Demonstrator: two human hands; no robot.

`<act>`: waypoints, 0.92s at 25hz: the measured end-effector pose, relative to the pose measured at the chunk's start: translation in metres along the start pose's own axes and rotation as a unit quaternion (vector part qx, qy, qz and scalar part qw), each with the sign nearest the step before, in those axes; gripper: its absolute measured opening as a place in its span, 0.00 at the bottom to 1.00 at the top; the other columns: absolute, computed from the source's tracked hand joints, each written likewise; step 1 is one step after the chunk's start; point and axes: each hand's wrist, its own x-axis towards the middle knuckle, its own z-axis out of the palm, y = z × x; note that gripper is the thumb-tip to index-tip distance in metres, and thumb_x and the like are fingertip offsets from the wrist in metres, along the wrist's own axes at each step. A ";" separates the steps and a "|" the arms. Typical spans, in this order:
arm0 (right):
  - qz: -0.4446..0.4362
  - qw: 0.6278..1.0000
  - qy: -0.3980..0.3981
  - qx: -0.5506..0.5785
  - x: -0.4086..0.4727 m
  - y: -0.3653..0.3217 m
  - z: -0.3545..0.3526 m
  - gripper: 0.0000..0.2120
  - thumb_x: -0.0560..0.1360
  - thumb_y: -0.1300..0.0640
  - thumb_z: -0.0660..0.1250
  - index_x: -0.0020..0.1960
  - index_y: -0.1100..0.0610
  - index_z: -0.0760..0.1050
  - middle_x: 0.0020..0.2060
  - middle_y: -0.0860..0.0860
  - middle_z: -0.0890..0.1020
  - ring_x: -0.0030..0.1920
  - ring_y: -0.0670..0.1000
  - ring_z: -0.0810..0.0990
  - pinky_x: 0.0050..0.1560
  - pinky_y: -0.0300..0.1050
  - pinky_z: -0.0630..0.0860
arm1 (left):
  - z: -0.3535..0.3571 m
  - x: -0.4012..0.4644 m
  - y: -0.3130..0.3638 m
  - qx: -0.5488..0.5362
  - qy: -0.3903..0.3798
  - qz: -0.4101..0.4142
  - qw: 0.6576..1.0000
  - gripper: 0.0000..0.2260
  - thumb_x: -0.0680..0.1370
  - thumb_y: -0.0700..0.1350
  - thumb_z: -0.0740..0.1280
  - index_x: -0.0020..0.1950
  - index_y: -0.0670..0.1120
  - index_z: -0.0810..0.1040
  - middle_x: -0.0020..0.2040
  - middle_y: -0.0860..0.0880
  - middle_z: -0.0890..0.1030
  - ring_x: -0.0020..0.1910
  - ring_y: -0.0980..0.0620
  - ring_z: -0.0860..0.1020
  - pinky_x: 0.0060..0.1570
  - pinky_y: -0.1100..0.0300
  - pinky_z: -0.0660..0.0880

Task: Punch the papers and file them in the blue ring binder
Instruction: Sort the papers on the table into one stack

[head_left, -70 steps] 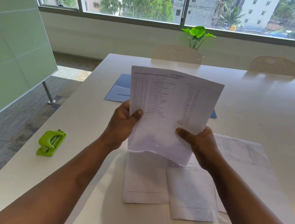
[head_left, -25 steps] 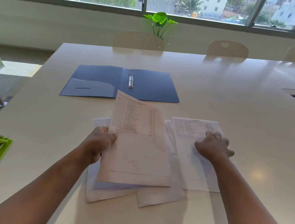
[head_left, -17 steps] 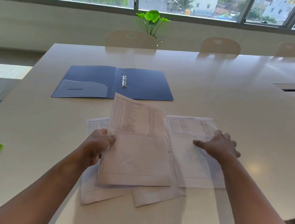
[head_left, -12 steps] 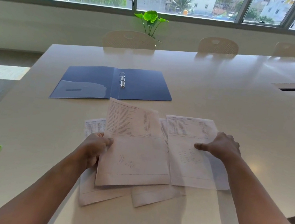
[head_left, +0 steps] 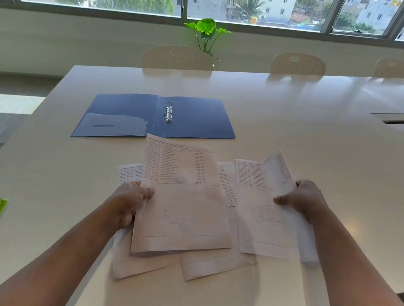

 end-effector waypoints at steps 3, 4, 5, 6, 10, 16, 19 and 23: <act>-0.015 0.997 -0.013 0.074 -0.002 -0.005 -0.004 0.20 0.62 0.62 0.82 0.50 0.59 0.78 0.47 0.58 0.85 0.46 0.60 0.84 0.54 0.59 0.82 | -0.005 0.000 -0.001 0.008 0.009 0.010 1.000 0.08 0.82 0.35 0.64 0.58 0.39 0.81 0.54 0.40 0.86 0.52 0.38 0.84 0.52 0.42 0.81; -0.020 0.994 -0.026 0.103 -0.003 -0.007 -0.006 0.21 0.63 0.63 0.81 0.53 0.59 0.77 0.48 0.58 0.85 0.46 0.60 0.85 0.53 0.59 0.83 | -0.006 0.000 0.000 0.013 0.012 0.014 1.000 0.07 0.82 0.35 0.64 0.57 0.40 0.81 0.54 0.40 0.86 0.51 0.39 0.84 0.52 0.42 0.81; -0.027 0.990 -0.042 0.134 -0.005 -0.010 -0.007 0.23 0.63 0.63 0.81 0.55 0.60 0.77 0.49 0.58 0.85 0.46 0.61 0.85 0.52 0.59 0.83 | -0.007 -0.001 0.000 0.017 0.015 0.017 1.000 0.07 0.83 0.35 0.64 0.57 0.40 0.81 0.54 0.40 0.85 0.51 0.40 0.84 0.50 0.43 0.82; -0.036 0.984 -0.058 0.167 -0.007 -0.013 -0.008 0.25 0.63 0.63 0.82 0.57 0.60 0.76 0.49 0.59 0.85 0.46 0.61 0.86 0.50 0.59 0.84 | -0.008 -0.002 0.001 0.022 0.017 0.020 0.999 0.07 0.83 0.35 0.64 0.58 0.40 0.80 0.54 0.40 0.85 0.50 0.40 0.84 0.48 0.44 0.82; -0.034 0.957 -0.093 0.272 -0.014 -0.020 -0.007 0.23 0.68 0.63 0.79 0.60 0.64 0.75 0.49 0.62 0.86 0.45 0.62 0.87 0.39 0.55 0.84 | -0.013 -0.004 0.007 0.041 0.020 0.029 0.999 0.08 0.83 0.36 0.64 0.60 0.40 0.80 0.54 0.40 0.85 0.50 0.40 0.85 0.44 0.46 0.82; -0.025 0.972 -0.086 0.217 -0.009 -0.017 -0.004 0.09 0.76 0.63 0.72 0.55 0.63 0.79 0.47 0.61 0.86 0.46 0.62 0.86 0.50 0.62 0.83 | -0.024 -0.009 0.014 0.084 0.035 0.043 0.995 0.07 0.83 0.37 0.64 0.59 0.40 0.80 0.53 0.41 0.85 0.50 0.39 0.84 0.51 0.42 0.82; -0.028 0.971 -0.083 0.220 -0.007 -0.017 -0.003 0.08 0.76 0.56 0.74 0.49 0.61 0.80 0.41 0.59 0.85 0.38 0.58 0.82 0.41 0.55 0.78 | -0.031 -0.010 0.019 0.104 0.043 0.053 0.992 0.08 0.83 0.37 0.64 0.60 0.41 0.81 0.55 0.42 0.85 0.52 0.39 0.84 0.57 0.40 0.80; -0.038 0.988 -0.066 0.135 -0.008 -0.016 0.003 0.02 0.76 0.63 0.70 0.47 0.61 0.80 0.32 0.55 0.79 0.24 0.51 0.71 0.23 0.36 0.64 | -0.036 -0.013 0.021 0.122 0.051 0.056 0.990 0.07 0.84 0.38 0.63 0.54 0.43 0.81 0.52 0.44 0.84 0.50 0.41 0.83 0.46 0.47 0.81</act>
